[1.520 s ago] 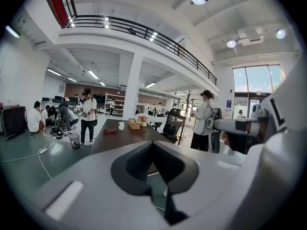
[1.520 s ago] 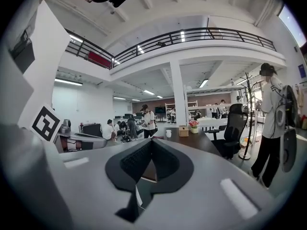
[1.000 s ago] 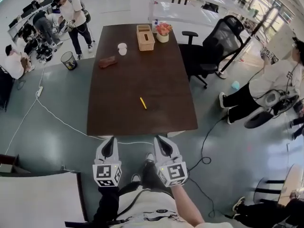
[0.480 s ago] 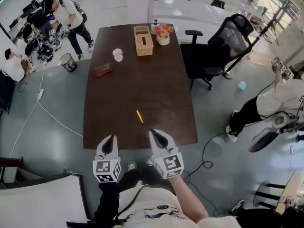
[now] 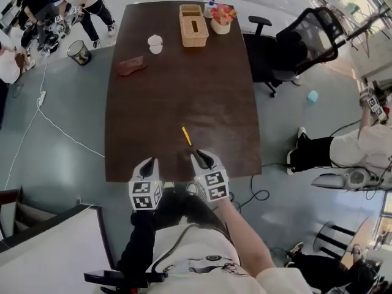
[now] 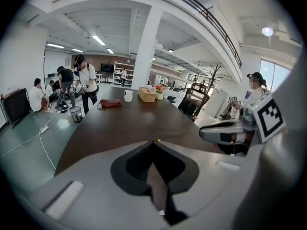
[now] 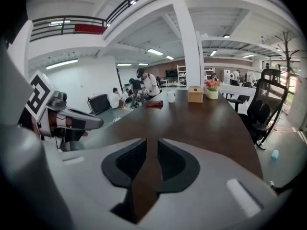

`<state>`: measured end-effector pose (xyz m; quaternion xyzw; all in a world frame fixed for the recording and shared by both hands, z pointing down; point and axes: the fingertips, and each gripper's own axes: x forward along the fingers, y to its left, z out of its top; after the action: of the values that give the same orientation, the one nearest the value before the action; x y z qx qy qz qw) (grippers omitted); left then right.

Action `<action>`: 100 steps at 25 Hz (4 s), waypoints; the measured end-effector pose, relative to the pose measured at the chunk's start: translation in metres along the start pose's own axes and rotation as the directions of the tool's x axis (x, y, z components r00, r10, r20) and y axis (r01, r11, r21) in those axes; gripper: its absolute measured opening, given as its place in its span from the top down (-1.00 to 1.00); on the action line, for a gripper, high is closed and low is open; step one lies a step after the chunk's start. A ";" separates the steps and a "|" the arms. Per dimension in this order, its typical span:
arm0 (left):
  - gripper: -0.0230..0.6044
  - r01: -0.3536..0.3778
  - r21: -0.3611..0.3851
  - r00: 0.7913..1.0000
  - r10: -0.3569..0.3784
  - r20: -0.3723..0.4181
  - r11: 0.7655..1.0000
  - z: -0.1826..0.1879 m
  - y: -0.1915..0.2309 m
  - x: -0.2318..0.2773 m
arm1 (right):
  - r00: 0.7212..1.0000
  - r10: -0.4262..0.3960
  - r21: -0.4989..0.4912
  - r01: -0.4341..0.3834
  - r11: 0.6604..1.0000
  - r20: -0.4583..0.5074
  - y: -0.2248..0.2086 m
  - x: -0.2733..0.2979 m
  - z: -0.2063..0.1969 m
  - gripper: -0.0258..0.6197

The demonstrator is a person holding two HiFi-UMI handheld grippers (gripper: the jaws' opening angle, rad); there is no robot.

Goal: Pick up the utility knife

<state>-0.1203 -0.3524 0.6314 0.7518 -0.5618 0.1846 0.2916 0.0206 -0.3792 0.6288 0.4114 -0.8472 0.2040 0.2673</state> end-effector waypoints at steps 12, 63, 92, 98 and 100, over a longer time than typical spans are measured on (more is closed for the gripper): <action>0.93 0.036 -0.086 0.997 -0.042 -0.070 0.996 -0.015 0.022 0.024 | 0.907 -0.053 -0.110 0.007 0.994 -0.418 -0.041 0.105 -0.071 0.42; 0.93 -0.010 0.032 0.980 0.003 0.199 0.999 0.022 -0.014 -0.093 | 0.956 0.042 0.243 -0.116 0.963 0.290 -0.004 -0.155 0.036 0.76; 0.93 0.122 0.133 0.957 -0.152 0.248 0.984 -0.130 -0.072 -0.304 | 0.896 -0.072 0.194 -0.016 0.981 0.438 0.210 -0.323 -0.072 0.76; 0.93 0.121 0.158 0.956 -0.158 0.249 0.980 -0.146 -0.090 -0.321 | 0.889 -0.075 0.198 -0.018 0.980 0.452 0.216 -0.348 -0.096 0.76; 0.93 0.118 0.170 0.956 -0.158 0.249 0.978 -0.151 -0.099 -0.328 | 0.885 -0.071 0.191 -0.020 0.981 0.460 0.218 -0.359 -0.103 0.76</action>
<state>-0.1169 0.0068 0.5248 0.8272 -0.5256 0.1058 0.1686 0.0603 0.0166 0.4579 0.4830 -0.8575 0.1762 0.0189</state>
